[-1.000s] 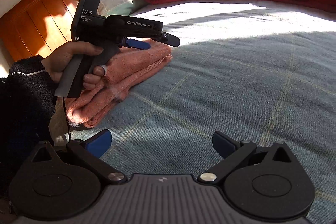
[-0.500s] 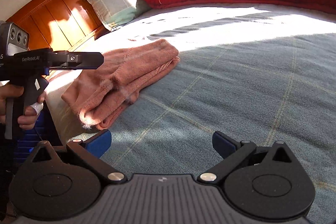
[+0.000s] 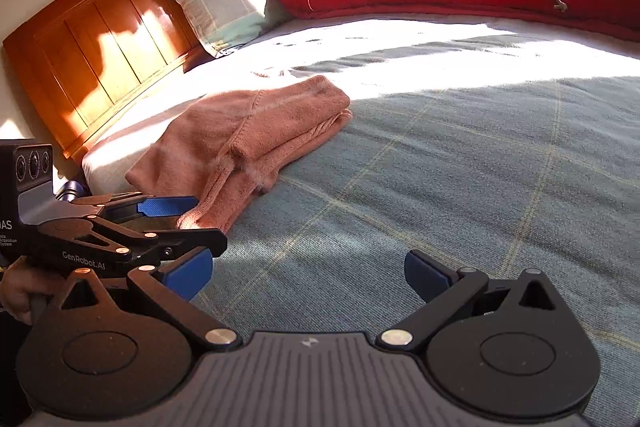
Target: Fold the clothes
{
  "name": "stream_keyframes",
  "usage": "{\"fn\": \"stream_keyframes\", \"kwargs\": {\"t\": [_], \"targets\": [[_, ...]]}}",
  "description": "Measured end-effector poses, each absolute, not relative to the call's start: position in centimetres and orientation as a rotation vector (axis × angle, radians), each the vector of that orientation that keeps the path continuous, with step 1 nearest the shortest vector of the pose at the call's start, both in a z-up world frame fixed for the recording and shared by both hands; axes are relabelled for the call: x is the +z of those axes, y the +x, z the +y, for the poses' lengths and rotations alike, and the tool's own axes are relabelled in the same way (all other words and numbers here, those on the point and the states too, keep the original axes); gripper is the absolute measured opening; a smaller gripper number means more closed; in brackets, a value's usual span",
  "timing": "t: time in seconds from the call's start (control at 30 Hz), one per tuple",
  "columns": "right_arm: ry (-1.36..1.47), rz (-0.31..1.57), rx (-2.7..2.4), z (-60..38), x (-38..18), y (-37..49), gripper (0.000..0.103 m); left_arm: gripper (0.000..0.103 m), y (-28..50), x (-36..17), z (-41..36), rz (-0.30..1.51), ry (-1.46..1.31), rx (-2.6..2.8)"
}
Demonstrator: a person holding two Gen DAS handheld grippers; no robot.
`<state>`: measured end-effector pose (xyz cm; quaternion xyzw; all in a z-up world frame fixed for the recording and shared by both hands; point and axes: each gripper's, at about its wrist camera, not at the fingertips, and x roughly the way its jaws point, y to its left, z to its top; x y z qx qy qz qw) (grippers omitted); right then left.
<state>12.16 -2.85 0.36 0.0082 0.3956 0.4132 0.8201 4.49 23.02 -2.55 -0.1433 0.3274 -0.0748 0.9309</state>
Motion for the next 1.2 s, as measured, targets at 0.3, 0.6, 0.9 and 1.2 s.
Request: {"fn": "stream_keyframes", "kwargs": {"t": [0.3,0.6,0.9,1.2], "targets": [[0.016,0.869,0.884,-1.8,-0.5,12.3,0.103,0.100,4.4,-1.6,31.9,0.572,-0.372,0.043],[-0.011,0.901,0.864,-0.3,-1.3,12.8,0.103,0.101,7.0,-2.4,33.6,0.616,-0.387,-0.047],[-0.043,0.912,0.848,0.2,-1.9,13.4,0.103,0.101,4.0,-2.7,36.7,0.601,-0.456,0.148],[-0.060,0.901,0.885,0.9,-1.6,12.9,0.103,0.101,4.5,-2.1,35.1,0.630,-0.385,0.186]]}}
